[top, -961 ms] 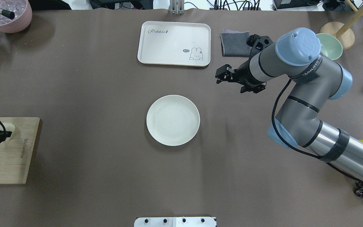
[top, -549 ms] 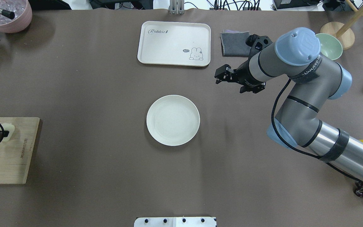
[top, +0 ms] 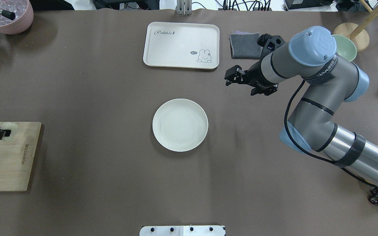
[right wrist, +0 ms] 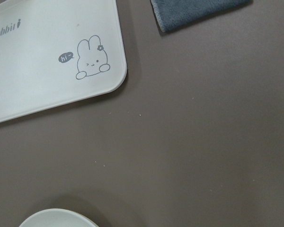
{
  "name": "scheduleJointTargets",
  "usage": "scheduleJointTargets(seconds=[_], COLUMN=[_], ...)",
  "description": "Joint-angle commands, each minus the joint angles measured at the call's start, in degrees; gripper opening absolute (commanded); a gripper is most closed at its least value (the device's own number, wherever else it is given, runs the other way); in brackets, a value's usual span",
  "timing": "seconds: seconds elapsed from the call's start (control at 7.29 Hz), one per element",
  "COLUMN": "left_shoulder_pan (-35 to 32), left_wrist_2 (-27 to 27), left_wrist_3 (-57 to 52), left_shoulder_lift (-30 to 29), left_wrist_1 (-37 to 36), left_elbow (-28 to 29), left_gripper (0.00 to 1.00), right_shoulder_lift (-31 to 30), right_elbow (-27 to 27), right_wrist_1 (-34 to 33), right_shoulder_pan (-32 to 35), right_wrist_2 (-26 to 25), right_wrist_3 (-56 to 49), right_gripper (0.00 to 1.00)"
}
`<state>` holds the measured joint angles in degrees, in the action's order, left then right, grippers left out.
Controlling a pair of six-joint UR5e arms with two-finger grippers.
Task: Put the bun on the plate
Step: 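Carry the pale bun with the left gripper over the plate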
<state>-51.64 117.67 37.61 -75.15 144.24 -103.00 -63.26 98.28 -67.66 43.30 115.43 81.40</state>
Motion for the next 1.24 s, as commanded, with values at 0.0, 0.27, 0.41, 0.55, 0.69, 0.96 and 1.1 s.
scheduleJointTargets(seconds=[0.0, 0.27, 0.41, 0.55, 0.69, 0.96, 1.1], left_shoulder_pan=[-2.8, -2.9, -2.9, -2.4, -0.8, 9.4, 15.5], left_wrist_2=[1.7, 1.1, 0.9, 0.5, 0.0, -9.2, -14.6], left_wrist_3=[0.4, 1.0, 1.7, 6.8, 10.3, 19.3, 24.0], left_shoulder_lift=[-5.9, -15.5, -20.5, -25.3, -30.7, -41.6, -44.5], left_wrist_1=[-12.4, -28.4, -34.0, -37.9, -42.4, -52.3, -53.0], left_elbow=[-5.9, -10.6, -10.9, -10.9, -11.1, -10.6, -9.3], left_gripper=[0.34, 0.35, 0.35, 0.35, 0.35, 0.36, 0.36], right_shoulder_lift=[-1.0, -7.4, -11.7, -15.8, -20.2, -28.8, -31.2], right_elbow=[0.5, 4.3, 5.1, 5.2, 5.2, 3.9, 2.0], right_wrist_1=[0.0, 0.0, 0.0, 0.1, 0.1, -0.1, -0.1], right_shoulder_pan=[1.3, 4.0, 6.8, 10.2, 13.4, 20.6, 25.0], right_wrist_2=[1.6, 3.5, 5.6, 7.8, 9.0, 12.4, 14.5], right_wrist_3=[-0.1, -5.2, -9.7, -15.3, -22.3, -40.4, -47.9], right_gripper=[1.0, 1.0, 1.0, 1.0, 1.0, 1.0, 1.0])
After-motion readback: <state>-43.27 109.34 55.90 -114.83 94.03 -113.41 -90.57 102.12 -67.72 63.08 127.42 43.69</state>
